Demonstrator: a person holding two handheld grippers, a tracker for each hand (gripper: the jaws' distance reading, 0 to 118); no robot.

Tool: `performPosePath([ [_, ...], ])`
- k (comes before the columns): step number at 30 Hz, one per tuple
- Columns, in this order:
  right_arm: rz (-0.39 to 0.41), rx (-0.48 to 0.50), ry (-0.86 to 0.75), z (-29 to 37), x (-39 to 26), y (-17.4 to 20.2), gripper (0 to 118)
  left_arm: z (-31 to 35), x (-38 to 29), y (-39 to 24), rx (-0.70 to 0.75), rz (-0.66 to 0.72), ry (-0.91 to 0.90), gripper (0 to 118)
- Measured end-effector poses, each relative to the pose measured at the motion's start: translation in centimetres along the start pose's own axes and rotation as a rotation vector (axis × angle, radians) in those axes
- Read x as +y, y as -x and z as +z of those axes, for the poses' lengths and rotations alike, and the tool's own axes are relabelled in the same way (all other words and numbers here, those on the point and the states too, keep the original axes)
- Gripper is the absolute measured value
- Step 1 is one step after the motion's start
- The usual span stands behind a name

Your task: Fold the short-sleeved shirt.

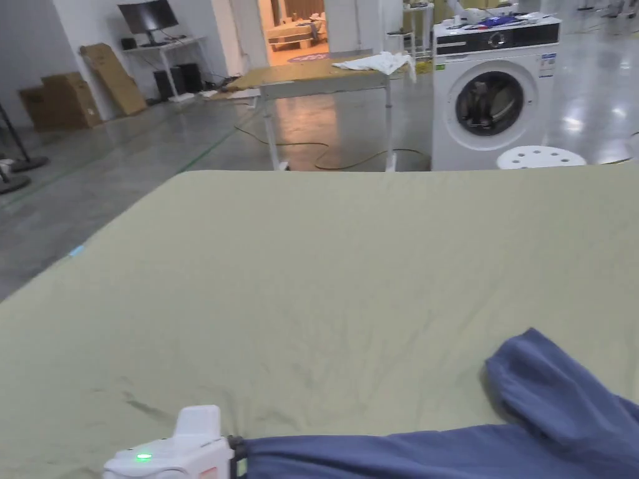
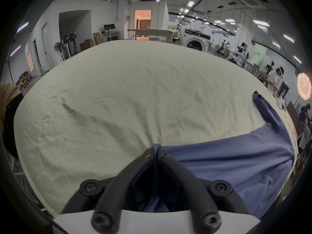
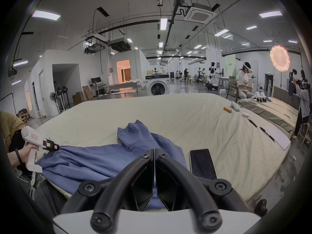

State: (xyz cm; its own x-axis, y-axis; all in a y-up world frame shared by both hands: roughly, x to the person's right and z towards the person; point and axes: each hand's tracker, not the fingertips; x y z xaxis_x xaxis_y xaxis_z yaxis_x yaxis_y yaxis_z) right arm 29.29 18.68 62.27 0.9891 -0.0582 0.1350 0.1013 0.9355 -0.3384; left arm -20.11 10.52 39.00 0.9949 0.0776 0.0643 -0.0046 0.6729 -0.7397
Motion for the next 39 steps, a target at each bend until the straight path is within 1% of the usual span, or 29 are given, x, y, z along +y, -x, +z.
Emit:
performPosePath([
  [3,0.069,0.008,0.009,-2.9,1.7,-0.3,1,0.0,0.1,-0.2,0.009,-0.023,0.013,0],
  [4,0.099,0.025,0.051,-4.5,2.6,-0.5,8,-0.1,0.2,-0.3,0.010,-0.034,0.018,0],
  [5,0.134,0.005,0.090,-6.0,3.4,-0.6,33,-0.1,0.2,-0.3,0.010,-0.044,0.024,0],
  [6,0.154,0.007,0.111,-7.8,4.0,-0.8,55,-0.2,0.3,-0.3,0.010,-0.054,0.029,0],
  [7,0.166,0.016,0.158,-10.0,4.7,-1.2,69,-0.2,0.2,-0.3,0.010,-0.061,0.031,0],
  [8,0.164,0.028,0.183,-11.8,5.1,-1.5,74,-0.2,0.2,-0.3,0.009,-0.066,0.033,0],
  [9,0.141,0.041,0.229,-14.4,5.5,-2.1,74,-0.2,0.2,-0.2,0.008,-0.067,0.034,0],
  [11,0.097,0.034,0.312,-18.8,6.1,-2.8,74,-0.1,0.3,0.0,0.002,-0.057,0.035,0],
  [12,0.096,0.019,0.389,-21.2,6.3,-3.0,74,-0.1,0.3,0.2,-0.004,-0.049,0.035,0],
  [14,0.152,-0.055,0.518,-25.4,5.8,-3.2,71,0.0,0.3,0.5,-0.016,-0.023,0.035,0],
  [15,0.179,-0.057,0.549,-26.9,5.1,-3.2,68,0.0,0.3,0.7,-0.022,-0.011,0.035,0],
  [18,0.228,-0.013,0.637,-29.1,3.0,-2.7,55,0.1,0.4,0.9,-0.029,0.014,0.034,0],
  [19,0.254,0.006,0.651,-29.3,2.3,-2.5,52,-0.1,0.3,0.9,-0.028,0.013,0.034,0],
  [21,0.267,-0.008,0.605,-29.1,1.8,-2.3,51,-0.1,0.3,0.8,-0.024,0.005,0.035,0],
  [22,0.251,-0.005,0.608,-29.1,2.0,-2.5,49,-0.1,0.3,0.8,-0.020,-0.001,0.036,0],
  [23,0.214,0.019,0.612,-29.0,2.2,-2.8,38,-0.2,0.4,0.6,-0.018,-0.006,0.037,0],
  [24,0.198,0.033,0.608,-28.9,2.4,-3.0,21,-0.2,0.4,0.6,-0.016,-0.010,0.037,0],
  [25,0.211,0.014,0.603,-28.5,2.5,-2.8,0,-0.1,0.4,0.5,-0.015,-0.016,0.034,0],
  [27,0.197,0.026,0.584,-27.8,2.6,-3.2,0,0.2,0.5,0.7,-0.025,-0.036,0.031,0],
  [28,0.189,0.034,0.557,-27.1,3.0,-3.5,0,0.7,0.7,1.0,-0.047,-0.071,0.029,0],
  [29,0.165,0.037,0.520,-26.2,3.6,-3.5,0,1.4,1.2,1.3,-0.064,-0.089,0.029,0],
  [30,0.145,0.039,0.488,-25.3,4.3,-3.8,0,2.6,1.8,1.6,-0.073,-0.075,0.001,0],
  [32,0.155,-0.014,0.393,-22.8,6.2,-4.3,0,6.4,3.3,2.2,-0.127,-0.009,-0.152,0],
  [33,0.155,-0.021,0.348,-21.2,7.7,-4.5,0,8.3,4.4,2.5,-0.162,0.025,-0.211,0],
  [34,0.144,-0.029,0.306,-19.9,9.1,-4.8,0,10.0,5.6,2.4,-0.185,0.032,-0.266,0],
  [35,0.121,0.001,0.275,-18.9,10.3,-5.2,0,11.5,6.8,2.2,-0.204,0.013,-0.302,0],
  [36,0.110,-0.002,0.222,-17.6,11.6,-5.4,0,12.8,8.2,1.7,-0.185,-0.021,-0.337,0],
  [37,0.122,-0.015,0.162,-15.7,13.6,-4.9,0,14.1,9.4,1.4,-0.176,-0.049,-0.386,0],
  [39,0.116,-0.033,0.053,-13.4,16.4,-5.1,0,16.6,11.8,0.4,-0.187,-0.078,-0.459,0],
])
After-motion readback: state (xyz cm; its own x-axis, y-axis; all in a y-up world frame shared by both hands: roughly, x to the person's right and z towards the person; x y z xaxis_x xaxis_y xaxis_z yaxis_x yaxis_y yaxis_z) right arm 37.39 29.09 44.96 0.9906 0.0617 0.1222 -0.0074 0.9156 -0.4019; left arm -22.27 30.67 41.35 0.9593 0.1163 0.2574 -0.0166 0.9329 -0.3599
